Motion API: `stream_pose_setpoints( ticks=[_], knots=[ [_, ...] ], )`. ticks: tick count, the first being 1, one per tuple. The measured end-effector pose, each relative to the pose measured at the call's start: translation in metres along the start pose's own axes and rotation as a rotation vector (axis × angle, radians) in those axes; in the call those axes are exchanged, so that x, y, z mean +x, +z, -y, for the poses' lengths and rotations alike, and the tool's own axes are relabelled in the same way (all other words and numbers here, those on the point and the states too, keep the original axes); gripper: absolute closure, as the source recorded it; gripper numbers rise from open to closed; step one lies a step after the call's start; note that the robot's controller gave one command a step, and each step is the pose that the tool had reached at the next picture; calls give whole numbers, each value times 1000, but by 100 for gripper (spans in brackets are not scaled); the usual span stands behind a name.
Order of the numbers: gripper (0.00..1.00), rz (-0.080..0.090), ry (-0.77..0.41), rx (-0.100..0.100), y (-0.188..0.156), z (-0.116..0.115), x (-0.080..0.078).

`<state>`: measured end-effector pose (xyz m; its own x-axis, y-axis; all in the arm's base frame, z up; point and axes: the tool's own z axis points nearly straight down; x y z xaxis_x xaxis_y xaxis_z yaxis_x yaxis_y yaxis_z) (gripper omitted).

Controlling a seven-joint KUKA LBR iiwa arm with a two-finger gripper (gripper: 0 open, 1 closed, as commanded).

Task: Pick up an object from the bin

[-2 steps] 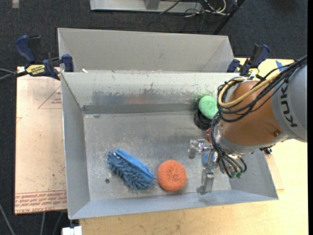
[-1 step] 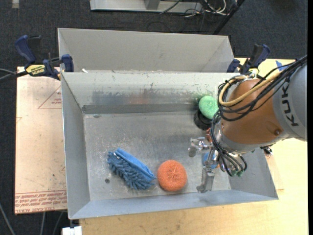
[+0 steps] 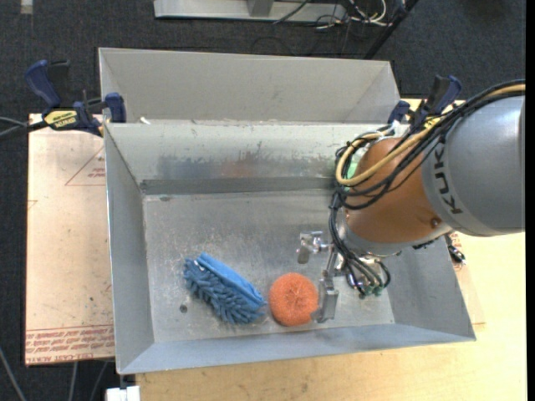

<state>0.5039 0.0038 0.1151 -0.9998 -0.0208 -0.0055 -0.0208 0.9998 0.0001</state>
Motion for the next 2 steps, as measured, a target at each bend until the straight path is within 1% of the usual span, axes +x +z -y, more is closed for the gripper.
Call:
stream_pose_setpoints(
  ticks=[1,2],
  knots=[
    [0,-9,56,-2,34,-16,-1],
    [0,-8,78,-2,40,-18,0]
  ],
)
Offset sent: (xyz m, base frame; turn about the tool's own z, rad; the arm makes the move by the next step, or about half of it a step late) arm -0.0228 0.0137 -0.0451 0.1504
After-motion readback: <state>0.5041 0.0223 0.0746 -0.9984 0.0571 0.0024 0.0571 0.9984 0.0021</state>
